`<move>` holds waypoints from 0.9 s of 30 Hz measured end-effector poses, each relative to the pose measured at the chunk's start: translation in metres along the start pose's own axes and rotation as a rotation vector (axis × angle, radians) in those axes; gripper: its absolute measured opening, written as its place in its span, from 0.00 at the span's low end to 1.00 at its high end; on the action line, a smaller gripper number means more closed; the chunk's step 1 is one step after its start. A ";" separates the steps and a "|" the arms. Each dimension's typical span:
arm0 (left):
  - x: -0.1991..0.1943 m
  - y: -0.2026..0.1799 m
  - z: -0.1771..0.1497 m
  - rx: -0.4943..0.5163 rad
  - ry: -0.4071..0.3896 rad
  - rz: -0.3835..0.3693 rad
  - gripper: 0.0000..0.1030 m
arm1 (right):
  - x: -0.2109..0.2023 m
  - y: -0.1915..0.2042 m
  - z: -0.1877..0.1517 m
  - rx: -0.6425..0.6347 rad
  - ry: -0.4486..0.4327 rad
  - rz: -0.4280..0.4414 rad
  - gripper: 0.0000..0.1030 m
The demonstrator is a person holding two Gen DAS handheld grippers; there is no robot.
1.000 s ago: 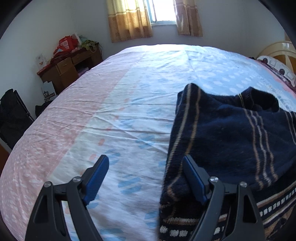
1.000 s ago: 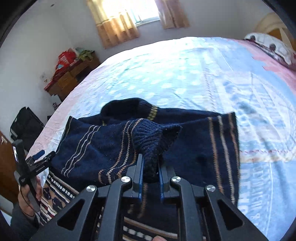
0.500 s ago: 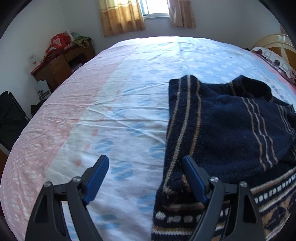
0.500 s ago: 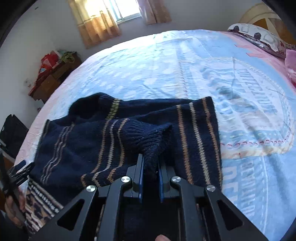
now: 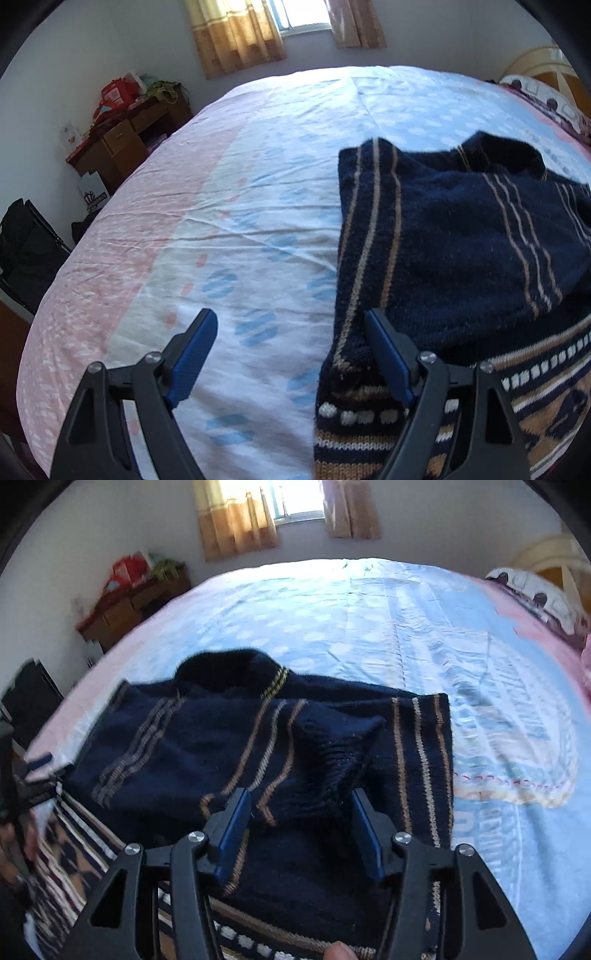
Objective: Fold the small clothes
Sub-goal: 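Release the cuff with the right gripper and pull both grippers back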
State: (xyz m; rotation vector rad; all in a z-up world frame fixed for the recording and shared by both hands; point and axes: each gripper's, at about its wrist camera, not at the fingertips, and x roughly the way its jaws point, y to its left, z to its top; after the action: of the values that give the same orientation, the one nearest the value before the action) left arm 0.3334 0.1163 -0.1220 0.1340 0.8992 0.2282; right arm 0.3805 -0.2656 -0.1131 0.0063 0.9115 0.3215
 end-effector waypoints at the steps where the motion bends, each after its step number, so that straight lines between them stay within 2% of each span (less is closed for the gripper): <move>1: 0.001 0.001 -0.001 -0.003 0.010 -0.005 0.82 | 0.006 -0.004 -0.002 0.015 0.027 0.012 0.54; 3: -0.003 0.006 -0.002 -0.029 0.021 -0.033 0.82 | 0.018 -0.014 -0.007 0.040 0.076 -0.018 0.54; 5: -0.011 0.013 -0.006 -0.058 0.027 -0.072 0.82 | 0.015 -0.019 -0.012 0.054 0.061 0.011 0.54; 8: -0.021 0.020 -0.019 -0.049 0.050 -0.099 0.82 | 0.002 -0.016 -0.017 0.025 0.063 0.014 0.54; 10: -0.028 0.026 -0.032 -0.043 0.073 -0.127 0.82 | -0.007 -0.014 -0.025 0.003 0.066 0.008 0.54; 13: -0.043 0.039 -0.056 -0.069 0.098 -0.213 0.82 | -0.029 -0.018 -0.040 0.015 0.051 0.029 0.54; 16: -0.059 0.039 -0.085 -0.062 0.115 -0.236 0.82 | -0.054 -0.015 -0.056 0.004 0.023 0.030 0.54; 20: -0.081 0.030 -0.125 -0.064 0.133 -0.277 0.82 | -0.083 -0.010 -0.086 -0.024 0.017 0.016 0.54; 27: -0.125 0.014 -0.165 -0.050 0.102 -0.322 0.82 | -0.119 0.006 -0.154 -0.036 0.072 -0.006 0.54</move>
State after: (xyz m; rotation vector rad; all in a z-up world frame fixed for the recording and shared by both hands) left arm 0.1262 0.1015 -0.1256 -0.0701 1.0010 -0.0428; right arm 0.1915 -0.3127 -0.1148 -0.0412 0.9769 0.3345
